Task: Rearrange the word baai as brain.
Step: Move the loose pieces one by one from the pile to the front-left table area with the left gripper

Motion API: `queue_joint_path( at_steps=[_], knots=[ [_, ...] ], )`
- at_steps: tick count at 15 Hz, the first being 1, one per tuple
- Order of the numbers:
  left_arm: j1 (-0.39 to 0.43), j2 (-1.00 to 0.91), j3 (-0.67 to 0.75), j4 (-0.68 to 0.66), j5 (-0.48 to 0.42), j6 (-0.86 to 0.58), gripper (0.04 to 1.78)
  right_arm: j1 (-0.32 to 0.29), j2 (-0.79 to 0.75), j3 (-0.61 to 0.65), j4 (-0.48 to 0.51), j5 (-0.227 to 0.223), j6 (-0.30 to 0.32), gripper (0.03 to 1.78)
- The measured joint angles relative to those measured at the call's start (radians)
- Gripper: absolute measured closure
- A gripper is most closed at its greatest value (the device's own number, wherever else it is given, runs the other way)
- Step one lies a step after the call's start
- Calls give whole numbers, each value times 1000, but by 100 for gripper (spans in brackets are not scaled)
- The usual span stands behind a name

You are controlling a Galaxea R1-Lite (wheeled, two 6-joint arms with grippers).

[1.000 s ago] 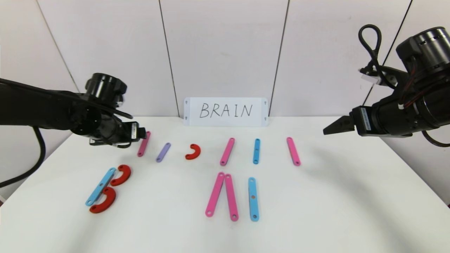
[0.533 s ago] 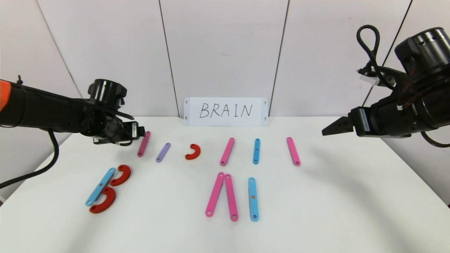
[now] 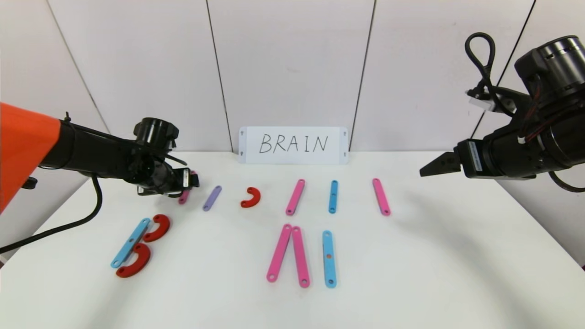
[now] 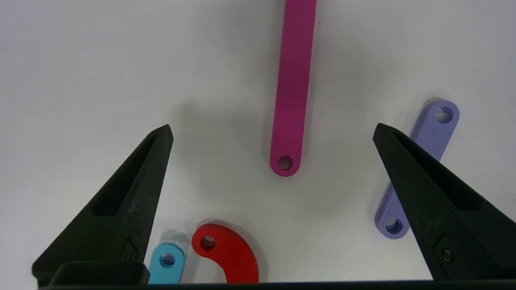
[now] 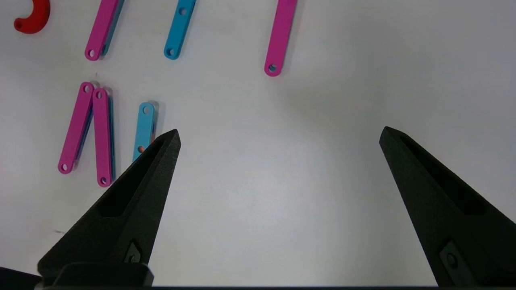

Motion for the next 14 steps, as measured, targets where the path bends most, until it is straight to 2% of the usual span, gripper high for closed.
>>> queue_joint_path(
  at_steps=[2, 14],
  knots=[
    [0, 12, -8, -1, -37, 0, 8, 0, 0, 1, 0, 0, 0, 8],
    [20, 79, -56, -11, -39, 1, 8, 1, -2, 1, 0, 0, 0, 8]
  ],
)
